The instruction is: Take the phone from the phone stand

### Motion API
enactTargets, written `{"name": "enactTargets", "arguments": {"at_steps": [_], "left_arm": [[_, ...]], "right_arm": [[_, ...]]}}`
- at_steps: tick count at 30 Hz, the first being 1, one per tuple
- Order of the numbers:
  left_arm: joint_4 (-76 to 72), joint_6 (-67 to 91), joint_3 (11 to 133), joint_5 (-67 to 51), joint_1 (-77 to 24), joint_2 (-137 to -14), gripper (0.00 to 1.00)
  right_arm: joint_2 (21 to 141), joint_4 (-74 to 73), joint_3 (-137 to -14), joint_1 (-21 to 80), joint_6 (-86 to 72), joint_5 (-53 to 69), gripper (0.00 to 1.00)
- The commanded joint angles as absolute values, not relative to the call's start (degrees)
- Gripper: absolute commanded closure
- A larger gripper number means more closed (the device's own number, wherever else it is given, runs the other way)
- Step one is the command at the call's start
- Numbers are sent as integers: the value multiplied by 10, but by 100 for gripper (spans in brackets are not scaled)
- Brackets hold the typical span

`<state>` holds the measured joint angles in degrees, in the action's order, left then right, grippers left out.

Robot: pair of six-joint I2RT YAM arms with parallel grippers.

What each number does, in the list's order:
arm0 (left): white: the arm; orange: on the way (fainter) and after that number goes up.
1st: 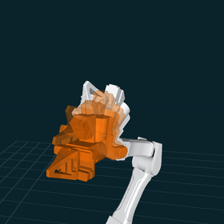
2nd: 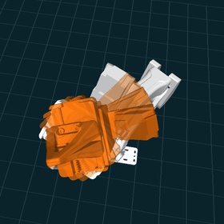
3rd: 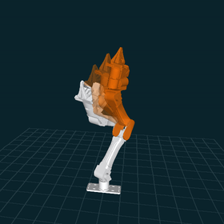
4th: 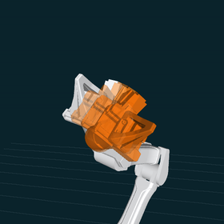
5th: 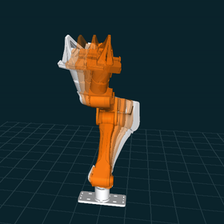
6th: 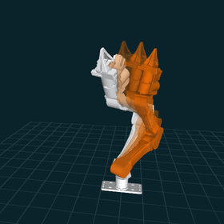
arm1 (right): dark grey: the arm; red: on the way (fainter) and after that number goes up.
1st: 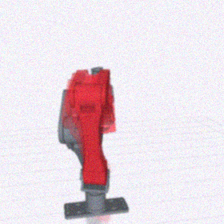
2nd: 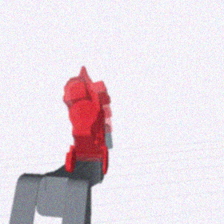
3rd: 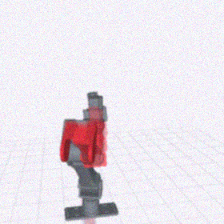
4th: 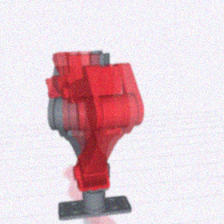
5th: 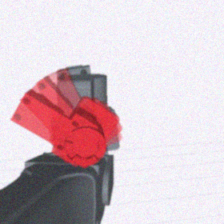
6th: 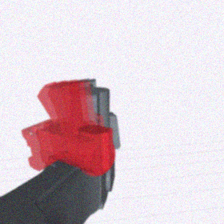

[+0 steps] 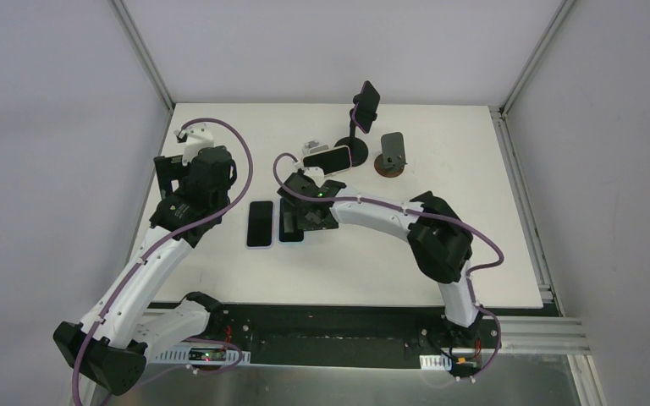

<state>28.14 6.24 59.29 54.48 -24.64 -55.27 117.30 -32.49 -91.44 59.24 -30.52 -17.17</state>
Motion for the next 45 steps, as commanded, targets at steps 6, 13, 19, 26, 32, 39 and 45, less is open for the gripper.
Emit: {"name": "enactTargets", "arguments": {"at_steps": [6, 13, 19, 26, 32, 39, 45], "left_arm": [[270, 66, 596, 543, -239, -556, 0], [270, 66, 596, 538, -238, -556, 0], [270, 63, 597, 522, -239, -558, 0], [270, 59, 599, 508, -238, -563, 0], [270, 58, 600, 489, -237, -566, 0], [270, 53, 604, 429, -237, -578, 0], [267, 51, 608, 317, -237, -587, 0]], "right_arm": [[1073, -405, -902, 559, -269, -126, 4], [1012, -405, -862, 501, -301, -60, 2], [957, -398, -841, 426, -341, 32, 2], [896, -362, -816, 348, -377, 54, 2], [879, -355, -815, 316, -401, 37, 1], [848, -322, -766, 299, -432, 43, 3], [806, -321, -714, 298, -432, 31, 3]]}}
